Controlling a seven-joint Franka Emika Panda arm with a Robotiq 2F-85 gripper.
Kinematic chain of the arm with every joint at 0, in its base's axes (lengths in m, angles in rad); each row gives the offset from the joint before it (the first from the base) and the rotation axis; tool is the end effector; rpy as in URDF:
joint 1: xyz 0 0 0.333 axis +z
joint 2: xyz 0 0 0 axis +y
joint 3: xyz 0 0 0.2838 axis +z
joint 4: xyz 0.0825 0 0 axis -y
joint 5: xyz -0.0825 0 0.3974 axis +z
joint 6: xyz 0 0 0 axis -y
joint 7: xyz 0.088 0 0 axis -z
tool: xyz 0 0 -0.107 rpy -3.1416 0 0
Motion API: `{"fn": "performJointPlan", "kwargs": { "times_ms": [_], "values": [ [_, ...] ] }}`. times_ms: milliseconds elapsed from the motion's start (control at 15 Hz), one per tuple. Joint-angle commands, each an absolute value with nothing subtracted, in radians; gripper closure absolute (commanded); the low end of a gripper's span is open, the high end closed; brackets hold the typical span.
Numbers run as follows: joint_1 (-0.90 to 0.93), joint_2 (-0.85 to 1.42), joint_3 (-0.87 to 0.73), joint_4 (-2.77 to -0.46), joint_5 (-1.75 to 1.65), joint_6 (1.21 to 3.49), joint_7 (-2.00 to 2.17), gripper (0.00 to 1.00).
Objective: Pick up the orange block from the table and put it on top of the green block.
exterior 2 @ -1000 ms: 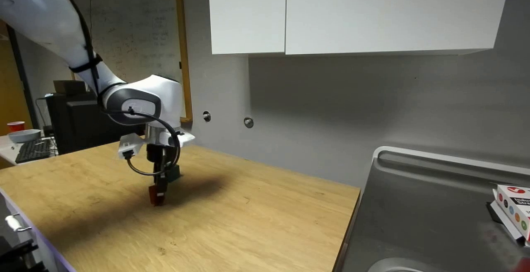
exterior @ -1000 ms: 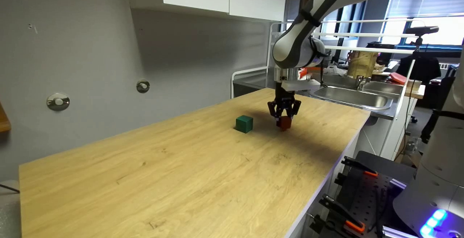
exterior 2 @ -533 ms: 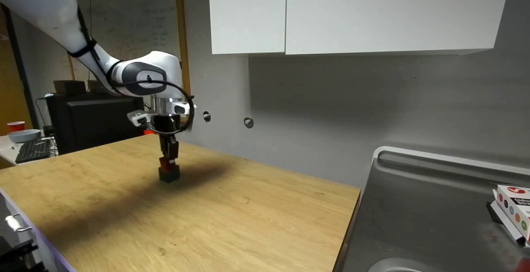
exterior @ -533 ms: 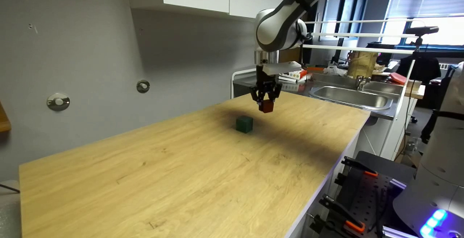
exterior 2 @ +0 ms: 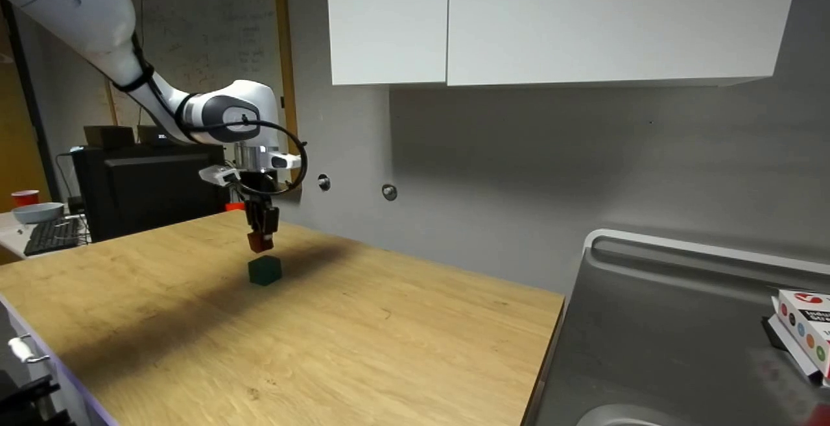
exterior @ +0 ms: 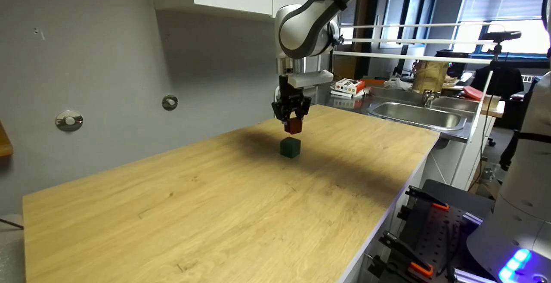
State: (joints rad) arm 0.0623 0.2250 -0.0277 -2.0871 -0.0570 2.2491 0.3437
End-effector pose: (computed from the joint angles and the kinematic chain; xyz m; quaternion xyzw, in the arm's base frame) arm 0.5734 0.0183 0.2715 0.9900 -0.1352 -0.0263 0.0302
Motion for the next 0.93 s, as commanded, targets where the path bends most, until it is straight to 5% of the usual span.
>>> {"fn": "performJointPlan", "kwargs": {
  "times_ms": [0,333,400,533,800,867],
  "values": [
    [0.069,0.282,-0.023,-2.033,-0.064,2.218,0.352,0.81],
    [0.077,0.322,-0.025,-2.014,-0.060,2.210,0.349,0.81],
    [0.079,0.324,-0.024,-2.009,-0.059,2.204,0.350,0.31],
    [0.081,0.326,-0.024,-2.002,-0.058,2.193,0.351,0.28],
    [0.081,0.319,-0.025,-2.026,-0.056,2.221,0.343,0.00],
    [0.081,0.319,-0.025,-2.026,-0.056,2.222,0.343,0.14]
  ]
}}
